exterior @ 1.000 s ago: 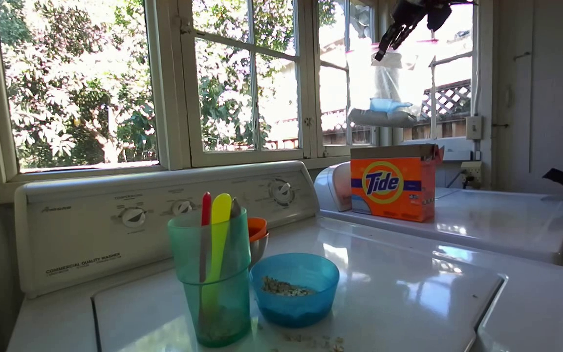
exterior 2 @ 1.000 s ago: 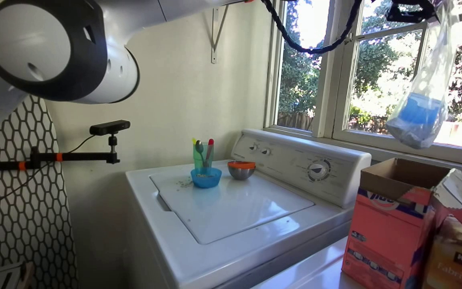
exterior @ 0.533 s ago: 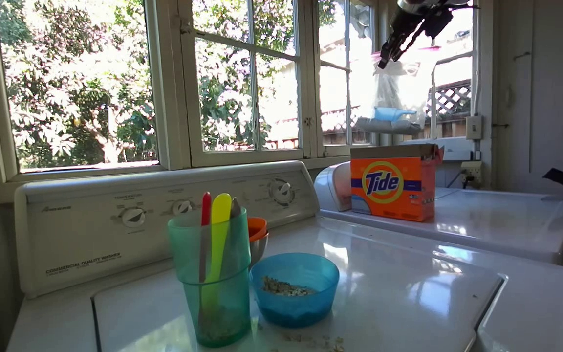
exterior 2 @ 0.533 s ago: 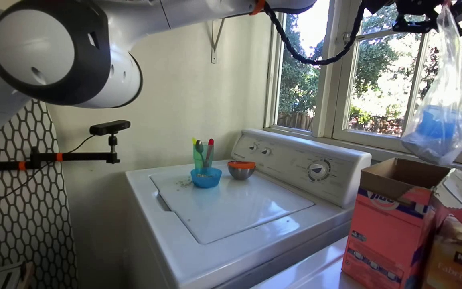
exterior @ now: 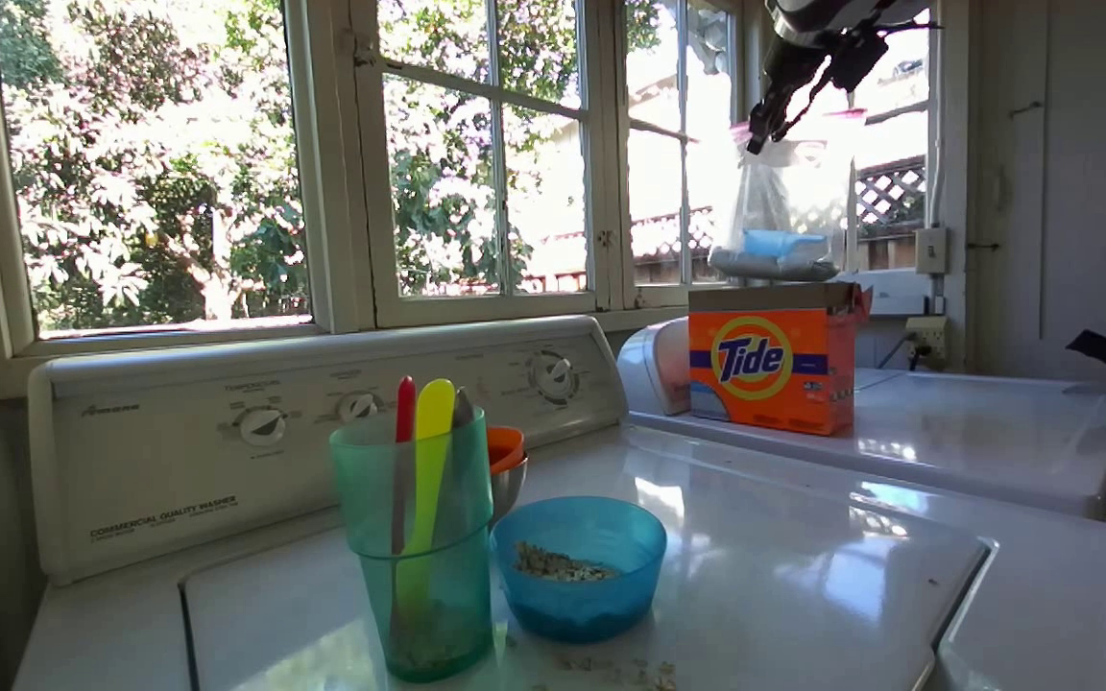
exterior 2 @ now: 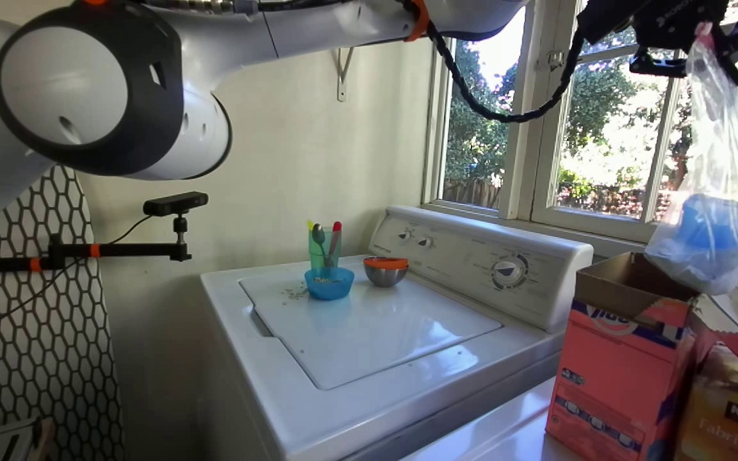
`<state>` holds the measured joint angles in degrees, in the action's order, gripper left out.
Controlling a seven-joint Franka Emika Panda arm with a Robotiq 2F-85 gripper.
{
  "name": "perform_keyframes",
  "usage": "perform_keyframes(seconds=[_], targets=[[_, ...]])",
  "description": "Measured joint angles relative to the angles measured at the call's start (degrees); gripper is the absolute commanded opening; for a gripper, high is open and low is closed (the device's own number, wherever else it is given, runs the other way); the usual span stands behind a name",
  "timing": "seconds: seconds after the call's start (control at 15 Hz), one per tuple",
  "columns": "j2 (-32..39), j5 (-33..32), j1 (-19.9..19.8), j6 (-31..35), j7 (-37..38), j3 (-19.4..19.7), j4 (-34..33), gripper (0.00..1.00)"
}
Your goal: Put the clear plastic inside the orange box and close the box.
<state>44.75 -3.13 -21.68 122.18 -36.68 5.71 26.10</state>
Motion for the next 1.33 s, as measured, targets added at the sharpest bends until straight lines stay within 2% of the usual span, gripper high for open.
perform_keyframes(seconds=[1.33], targets=[[-0.8,-0.5,2.4,-4.5,0.0,-1.3,0.0,0.00]])
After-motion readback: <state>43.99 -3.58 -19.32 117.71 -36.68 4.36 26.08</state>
